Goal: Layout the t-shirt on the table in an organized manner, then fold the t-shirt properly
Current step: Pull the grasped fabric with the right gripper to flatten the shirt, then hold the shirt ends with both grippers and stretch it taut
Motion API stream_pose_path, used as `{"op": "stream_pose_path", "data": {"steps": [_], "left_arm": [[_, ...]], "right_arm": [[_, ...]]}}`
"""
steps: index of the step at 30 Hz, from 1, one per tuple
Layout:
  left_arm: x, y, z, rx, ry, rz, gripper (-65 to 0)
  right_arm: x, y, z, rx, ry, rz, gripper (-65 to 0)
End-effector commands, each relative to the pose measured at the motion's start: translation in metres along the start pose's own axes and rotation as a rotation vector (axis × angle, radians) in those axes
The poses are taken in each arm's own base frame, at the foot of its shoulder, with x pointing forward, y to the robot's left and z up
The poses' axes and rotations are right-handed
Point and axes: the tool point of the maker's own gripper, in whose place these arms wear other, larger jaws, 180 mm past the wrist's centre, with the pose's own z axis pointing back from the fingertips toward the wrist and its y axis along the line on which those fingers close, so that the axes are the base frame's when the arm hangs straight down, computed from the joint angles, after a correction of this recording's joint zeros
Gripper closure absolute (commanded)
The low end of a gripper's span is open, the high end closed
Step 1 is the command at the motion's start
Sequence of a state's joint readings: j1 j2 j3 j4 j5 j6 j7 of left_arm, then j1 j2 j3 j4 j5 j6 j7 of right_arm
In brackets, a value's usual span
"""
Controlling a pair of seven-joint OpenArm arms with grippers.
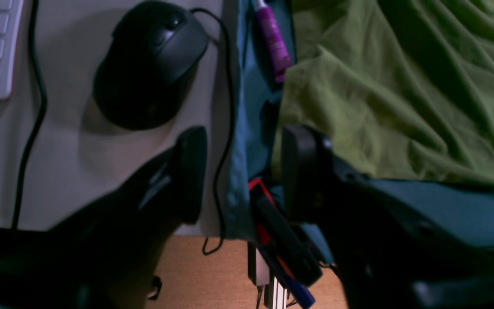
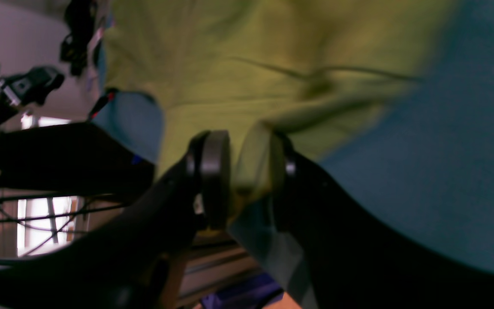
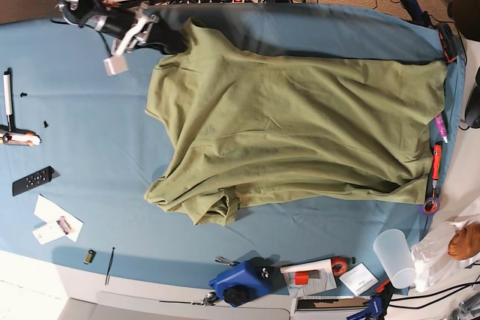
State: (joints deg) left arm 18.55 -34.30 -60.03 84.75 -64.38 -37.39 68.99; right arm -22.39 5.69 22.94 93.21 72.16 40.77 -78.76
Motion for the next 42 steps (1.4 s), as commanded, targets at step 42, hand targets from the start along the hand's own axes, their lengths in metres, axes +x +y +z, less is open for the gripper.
{"op": "stream_pose_path", "data": {"steps": [42], "left_arm": [[-0.047,-0.045,-0.064,-0.058,0.108,-0.043,-27.8]], "right_arm": [[-0.025,0.008,-0.018,0.006,0.089,-0.018,-13.8]]}}
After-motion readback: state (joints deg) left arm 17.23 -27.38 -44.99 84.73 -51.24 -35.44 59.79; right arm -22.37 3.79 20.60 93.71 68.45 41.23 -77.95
